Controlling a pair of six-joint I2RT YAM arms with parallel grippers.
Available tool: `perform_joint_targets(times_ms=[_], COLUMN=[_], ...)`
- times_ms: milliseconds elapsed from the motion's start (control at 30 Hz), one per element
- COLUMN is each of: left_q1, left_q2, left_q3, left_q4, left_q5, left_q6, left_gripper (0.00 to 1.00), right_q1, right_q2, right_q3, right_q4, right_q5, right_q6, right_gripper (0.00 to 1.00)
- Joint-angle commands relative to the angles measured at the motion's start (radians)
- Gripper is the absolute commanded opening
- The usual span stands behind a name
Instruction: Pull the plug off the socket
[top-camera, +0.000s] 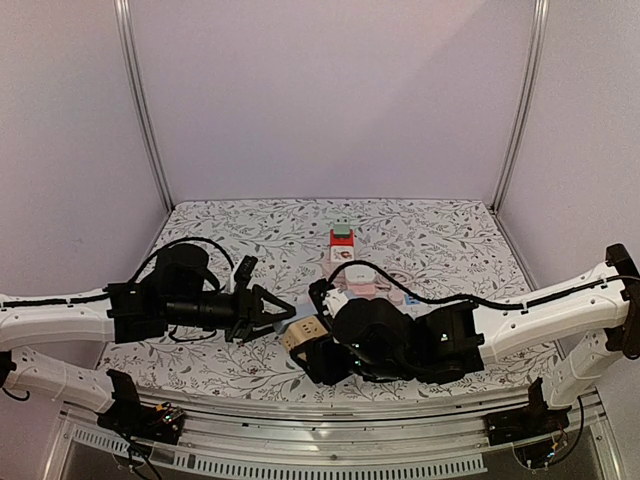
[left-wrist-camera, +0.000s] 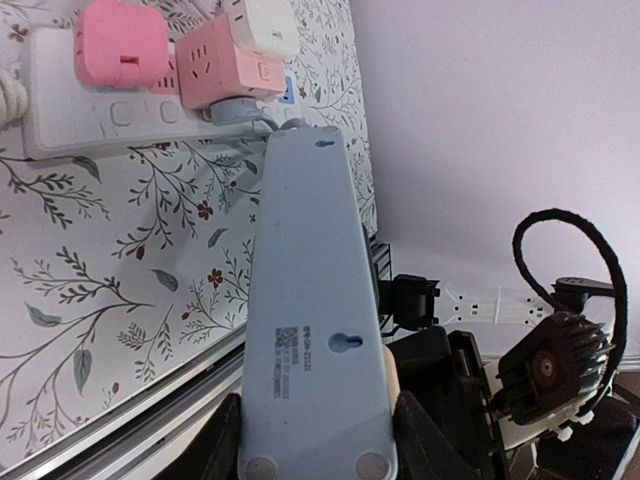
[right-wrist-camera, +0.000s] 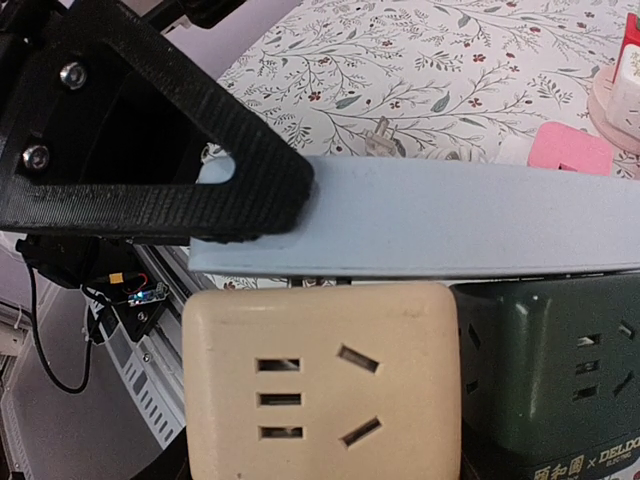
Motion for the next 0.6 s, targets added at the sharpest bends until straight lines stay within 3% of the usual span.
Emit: perform_joint_targets(times_ms=[0,367,567], left_q1=[0.037,0.073,0.091], left_q2=[-0.009,0.02,0.032], left_q3=[-0.031,-0.023,-0.023], left_q4=[-0.08,-0.049,-0.05], left_q5=[-0.053,0.008,0.036], left_q6=[0.07,0.086,0.103], left_gripper=[0.0,0.0,0.0], right_q1=[-0.038,-0.039,-0.038], right_q2=[-0.019,-0.086,-0.117], right_q3=[0.029,-0.017,-0.047], right_q4=[-0.039,0.053,0.076], right_q5=[0.084,-0.103,-0.135], right_q6=[0.009,-0.204,-0.235], right_gripper=[0.0,0.0,0.0])
